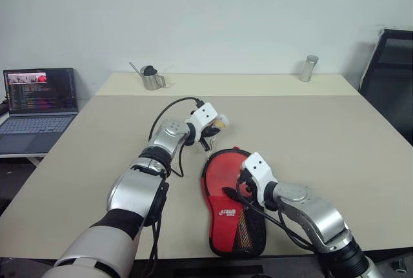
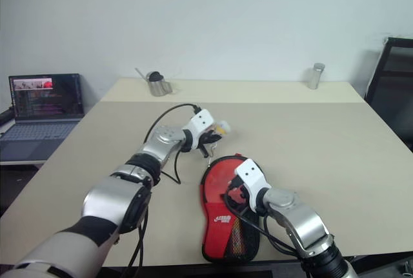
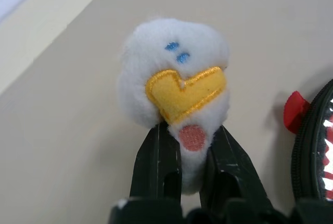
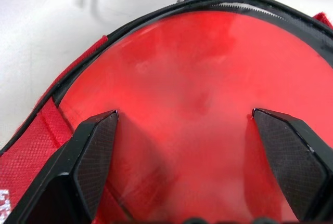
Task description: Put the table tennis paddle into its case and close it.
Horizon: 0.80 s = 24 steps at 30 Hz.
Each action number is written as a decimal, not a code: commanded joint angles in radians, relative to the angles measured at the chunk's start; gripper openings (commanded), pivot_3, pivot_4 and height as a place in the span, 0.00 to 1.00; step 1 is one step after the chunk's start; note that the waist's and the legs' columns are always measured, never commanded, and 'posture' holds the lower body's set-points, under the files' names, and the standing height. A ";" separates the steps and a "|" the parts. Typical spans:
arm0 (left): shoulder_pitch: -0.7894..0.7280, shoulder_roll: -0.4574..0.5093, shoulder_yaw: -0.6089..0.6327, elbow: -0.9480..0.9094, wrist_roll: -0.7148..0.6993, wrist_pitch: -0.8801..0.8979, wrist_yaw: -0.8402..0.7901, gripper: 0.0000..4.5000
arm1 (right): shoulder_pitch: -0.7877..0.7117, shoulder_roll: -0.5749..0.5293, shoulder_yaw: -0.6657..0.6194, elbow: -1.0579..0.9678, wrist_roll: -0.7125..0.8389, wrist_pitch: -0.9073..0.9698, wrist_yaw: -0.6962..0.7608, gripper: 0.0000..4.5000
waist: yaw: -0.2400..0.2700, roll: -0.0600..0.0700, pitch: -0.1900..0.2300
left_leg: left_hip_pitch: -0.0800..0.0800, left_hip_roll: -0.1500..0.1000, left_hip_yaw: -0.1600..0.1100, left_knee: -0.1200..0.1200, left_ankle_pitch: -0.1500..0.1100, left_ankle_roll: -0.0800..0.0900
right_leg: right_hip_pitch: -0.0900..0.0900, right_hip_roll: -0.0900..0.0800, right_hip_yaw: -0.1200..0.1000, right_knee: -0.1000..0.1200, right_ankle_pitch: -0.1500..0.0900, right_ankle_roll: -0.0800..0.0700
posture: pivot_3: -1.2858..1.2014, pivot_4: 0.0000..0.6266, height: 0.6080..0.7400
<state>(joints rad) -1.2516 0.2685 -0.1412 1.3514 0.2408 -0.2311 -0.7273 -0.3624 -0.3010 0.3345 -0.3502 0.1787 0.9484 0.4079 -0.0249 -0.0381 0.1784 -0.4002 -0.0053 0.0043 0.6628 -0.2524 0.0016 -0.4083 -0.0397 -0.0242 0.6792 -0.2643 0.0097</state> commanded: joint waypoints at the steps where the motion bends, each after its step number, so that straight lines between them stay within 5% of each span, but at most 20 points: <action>1: -0.057 -0.002 -0.031 -0.008 0.054 -0.074 0.056 0.03 | 0.040 -0.007 0.006 0.034 -0.003 0.072 -0.014 1.00 | 0.000 0.000 0.000 | 0.000 0.000 0.000 0.000 0.000 0.000 | 0.000 0.000 0.000 0.000 0.000 0.000 | 0.52 0.24 1.00; 24: -0.087 -0.102 -0.358 0.027 0.448 -0.306 0.411 0.03 | 0.142 0.030 0.006 -0.093 0.008 0.174 -0.101 1.00 | 0.022 -0.001 -0.001 | 0.000 0.000 -0.001 0.000 0.000 0.000 | 0.001 0.000 -0.002 -0.001 -0.002 0.004 | 0.52 0.24 1.00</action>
<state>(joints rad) -1.2904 0.1796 -0.4888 1.3944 0.6758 -0.5143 -0.3568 -0.2634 -0.2664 0.3151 -0.4817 0.1790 1.0432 0.3094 -0.0030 -0.0390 0.1778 -0.4001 -0.0058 0.0032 0.6628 -0.2524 0.0016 -0.4069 -0.0398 -0.0258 0.6781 -0.2666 0.0135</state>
